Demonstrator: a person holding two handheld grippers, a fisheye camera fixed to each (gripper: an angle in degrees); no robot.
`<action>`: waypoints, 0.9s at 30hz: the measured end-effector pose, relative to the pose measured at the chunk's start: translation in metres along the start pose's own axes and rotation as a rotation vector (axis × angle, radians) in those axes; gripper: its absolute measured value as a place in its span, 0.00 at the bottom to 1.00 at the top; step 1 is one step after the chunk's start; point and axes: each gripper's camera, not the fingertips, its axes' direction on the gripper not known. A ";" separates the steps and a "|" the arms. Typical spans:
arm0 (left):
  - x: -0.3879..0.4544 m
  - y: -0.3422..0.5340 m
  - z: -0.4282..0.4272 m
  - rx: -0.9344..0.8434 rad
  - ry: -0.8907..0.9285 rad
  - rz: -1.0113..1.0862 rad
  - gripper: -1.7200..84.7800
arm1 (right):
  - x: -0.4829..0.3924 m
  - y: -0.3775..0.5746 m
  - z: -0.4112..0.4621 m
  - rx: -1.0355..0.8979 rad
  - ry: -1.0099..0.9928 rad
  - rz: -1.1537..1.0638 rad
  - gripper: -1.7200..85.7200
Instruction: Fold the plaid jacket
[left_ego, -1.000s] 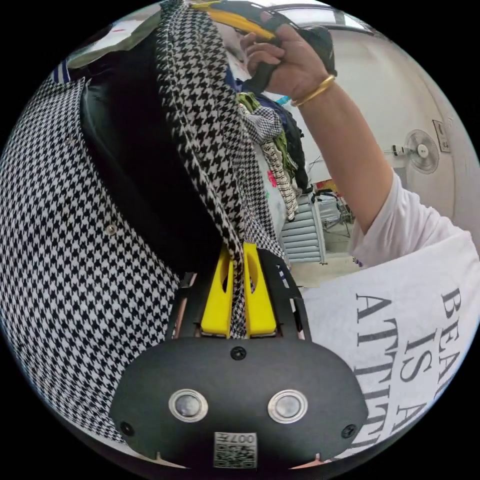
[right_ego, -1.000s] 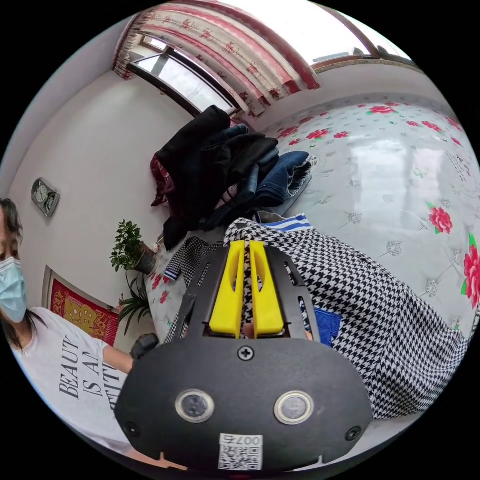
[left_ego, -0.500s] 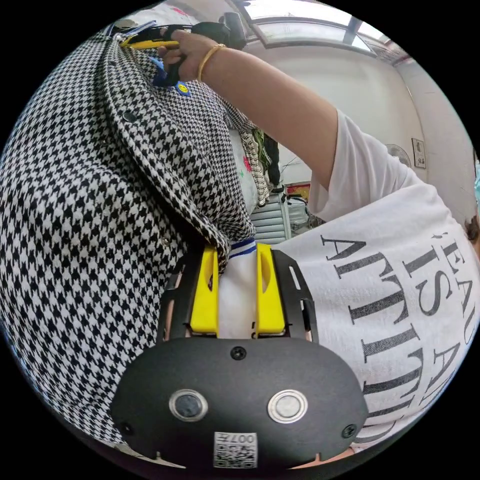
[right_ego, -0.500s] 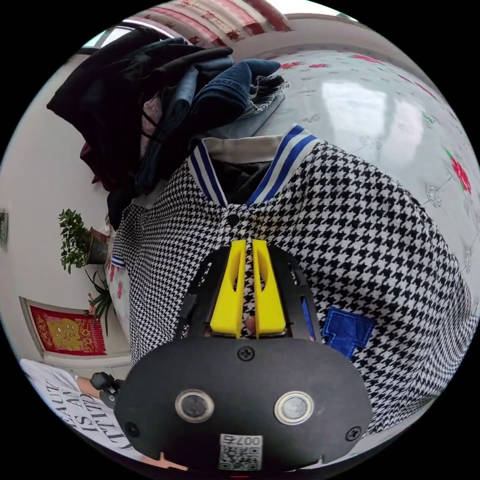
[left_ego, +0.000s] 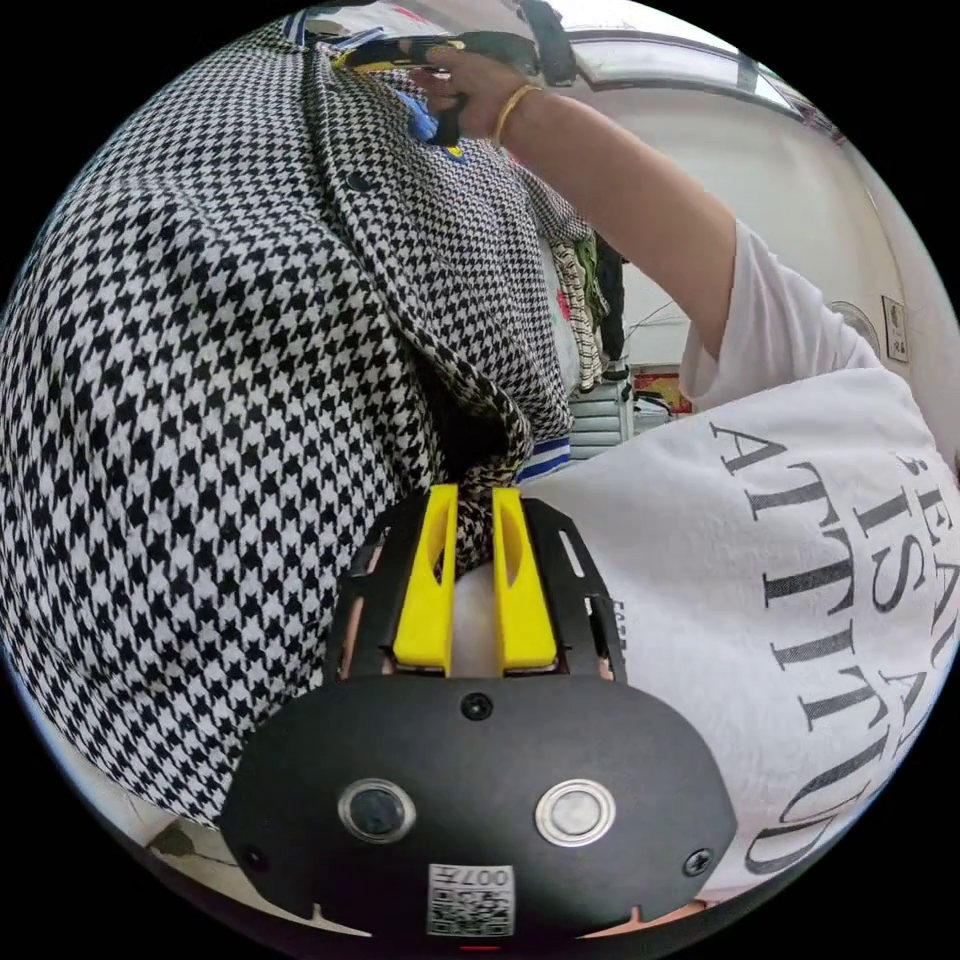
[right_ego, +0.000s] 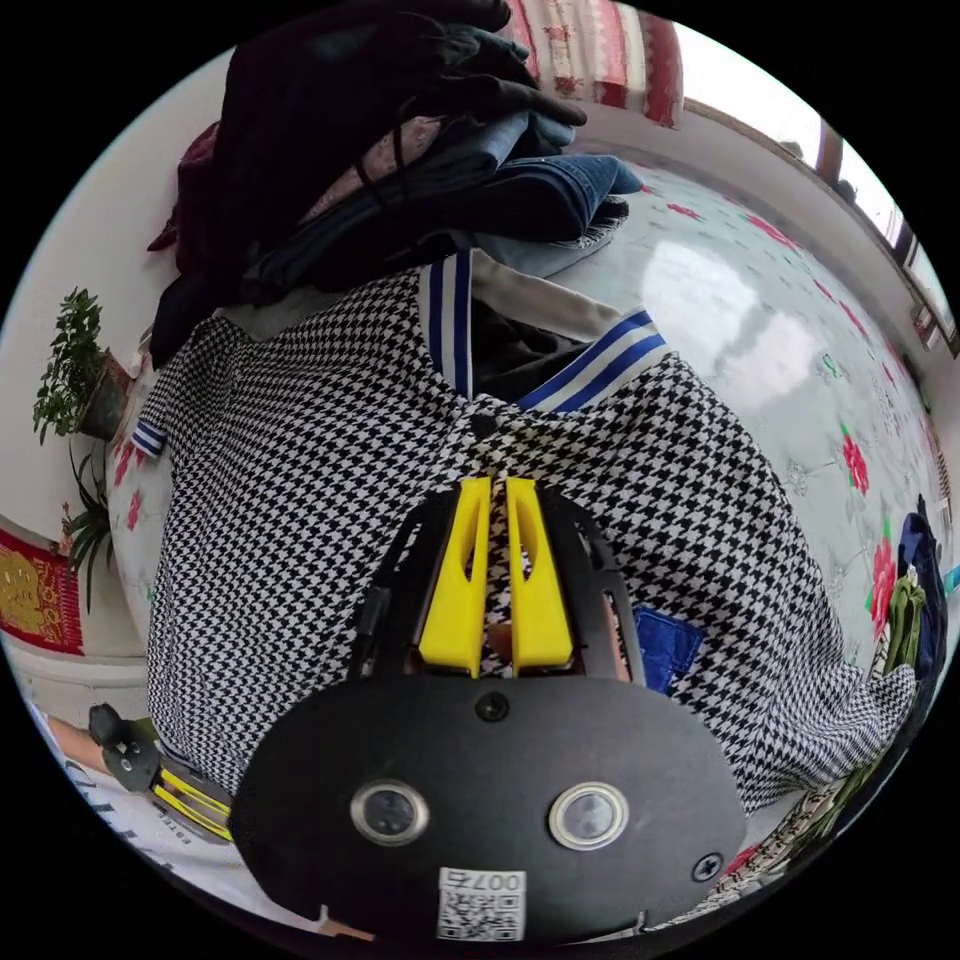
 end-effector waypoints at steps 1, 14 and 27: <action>0.002 0.001 0.004 -0.006 0.021 -0.004 0.10 | 0.000 0.006 -0.022 0.030 -0.047 0.016 0.02; 0.046 0.031 -0.004 -0.063 -0.249 0.146 0.10 | -0.151 0.305 -0.218 0.086 -0.396 -0.228 0.07; 0.114 0.023 0.040 -0.099 -0.375 0.384 0.08 | -0.129 0.279 -0.252 0.014 -0.422 -0.286 0.03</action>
